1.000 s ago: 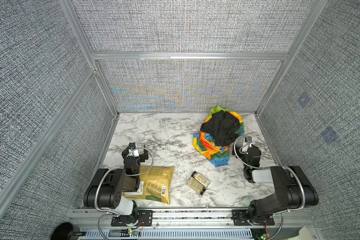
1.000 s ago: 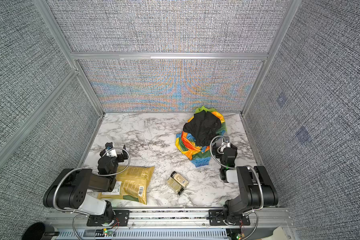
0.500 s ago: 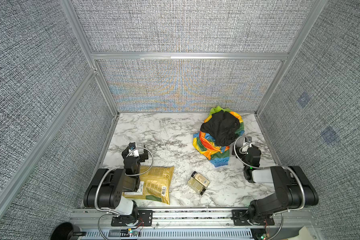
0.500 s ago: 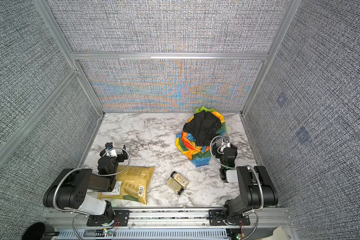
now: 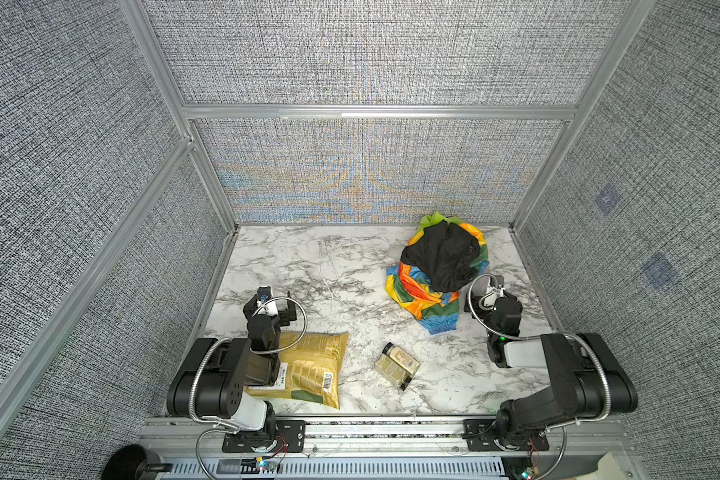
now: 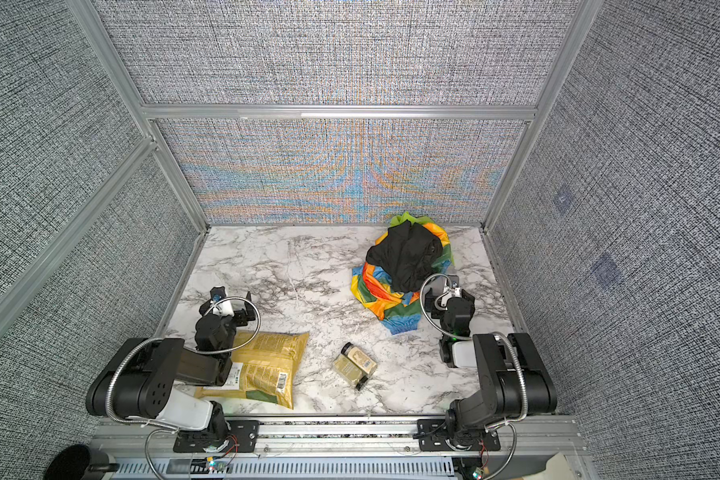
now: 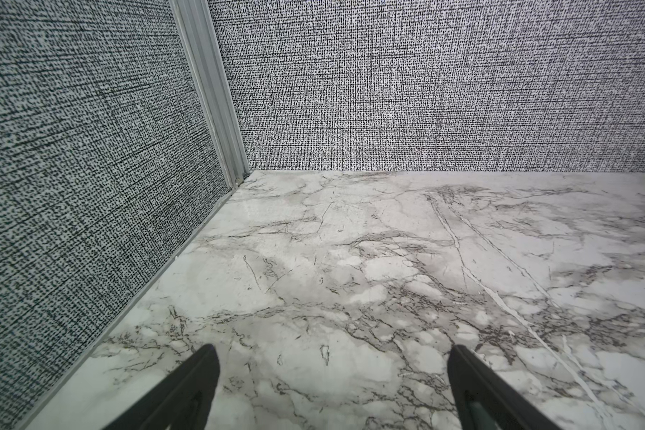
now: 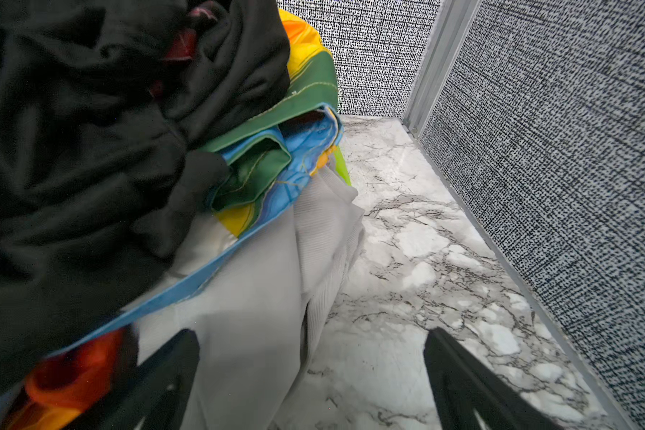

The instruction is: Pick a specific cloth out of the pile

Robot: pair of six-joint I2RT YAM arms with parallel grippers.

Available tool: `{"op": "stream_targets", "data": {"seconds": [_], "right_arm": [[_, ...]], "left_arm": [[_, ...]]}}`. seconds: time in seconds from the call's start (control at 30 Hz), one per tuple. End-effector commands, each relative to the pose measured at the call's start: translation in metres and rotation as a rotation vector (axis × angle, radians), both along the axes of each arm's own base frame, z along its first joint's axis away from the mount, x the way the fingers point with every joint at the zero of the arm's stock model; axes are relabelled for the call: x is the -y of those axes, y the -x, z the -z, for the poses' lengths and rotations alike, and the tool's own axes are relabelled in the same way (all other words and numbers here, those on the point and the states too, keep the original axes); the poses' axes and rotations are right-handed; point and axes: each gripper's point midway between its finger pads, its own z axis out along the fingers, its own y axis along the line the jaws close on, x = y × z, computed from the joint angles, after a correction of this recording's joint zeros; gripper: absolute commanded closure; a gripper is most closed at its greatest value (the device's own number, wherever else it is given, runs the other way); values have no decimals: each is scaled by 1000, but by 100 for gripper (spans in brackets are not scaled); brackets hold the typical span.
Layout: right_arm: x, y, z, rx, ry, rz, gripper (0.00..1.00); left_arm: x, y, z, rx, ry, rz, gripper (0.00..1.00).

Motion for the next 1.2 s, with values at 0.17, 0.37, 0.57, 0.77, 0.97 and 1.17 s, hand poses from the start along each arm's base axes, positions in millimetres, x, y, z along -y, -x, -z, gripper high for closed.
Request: {"op": "stream_targets", "data": {"seconds": [0.17, 0.37, 0.57, 0.77, 0.97, 1.17], "right_arm": [[5, 10, -27, 121, -13, 30, 1], [13, 13, -43, 106, -29, 85, 1], [14, 20, -77, 138, -45, 98, 1], [14, 33, -119, 169, -43, 93, 1], [20, 41, -153, 150, -147, 161, 1], [16, 28, -170, 91, -225, 171, 1]], "left_arm": [[-5, 10, -31, 146, 19, -28, 1], [0, 5, -31, 126, 4, -6, 1], [3, 0, -33, 102, -11, -6, 1], [7, -9, -51, 73, -45, -18, 1], [28, -27, -98, 52, 134, 28, 1], [88, -47, -154, 45, 247, 216, 1]]}}
